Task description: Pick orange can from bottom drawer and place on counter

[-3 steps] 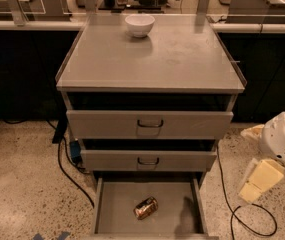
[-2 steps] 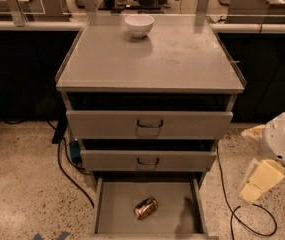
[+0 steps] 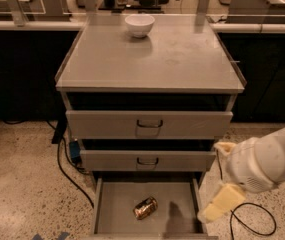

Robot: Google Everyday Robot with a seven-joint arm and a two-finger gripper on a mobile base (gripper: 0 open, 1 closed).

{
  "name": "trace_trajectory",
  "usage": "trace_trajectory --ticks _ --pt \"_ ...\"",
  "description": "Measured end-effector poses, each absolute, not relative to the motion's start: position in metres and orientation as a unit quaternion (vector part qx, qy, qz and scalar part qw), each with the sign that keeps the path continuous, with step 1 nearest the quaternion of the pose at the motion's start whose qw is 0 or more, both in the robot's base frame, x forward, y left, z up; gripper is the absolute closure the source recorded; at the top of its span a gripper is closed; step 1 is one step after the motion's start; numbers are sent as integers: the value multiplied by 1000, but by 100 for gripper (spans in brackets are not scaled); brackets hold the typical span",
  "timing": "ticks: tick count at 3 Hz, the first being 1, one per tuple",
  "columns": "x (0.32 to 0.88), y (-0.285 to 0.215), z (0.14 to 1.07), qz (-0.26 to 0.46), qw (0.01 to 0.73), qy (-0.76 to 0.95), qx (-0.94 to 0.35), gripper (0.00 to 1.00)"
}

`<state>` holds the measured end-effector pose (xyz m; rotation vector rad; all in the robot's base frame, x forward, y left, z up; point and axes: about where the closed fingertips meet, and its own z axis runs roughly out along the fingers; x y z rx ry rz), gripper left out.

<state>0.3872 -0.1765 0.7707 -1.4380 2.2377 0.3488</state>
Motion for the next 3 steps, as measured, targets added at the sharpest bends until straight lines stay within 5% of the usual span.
trace_trajectory --ticks 3 --pt "440 -106 624 195 245 842 -438 0"
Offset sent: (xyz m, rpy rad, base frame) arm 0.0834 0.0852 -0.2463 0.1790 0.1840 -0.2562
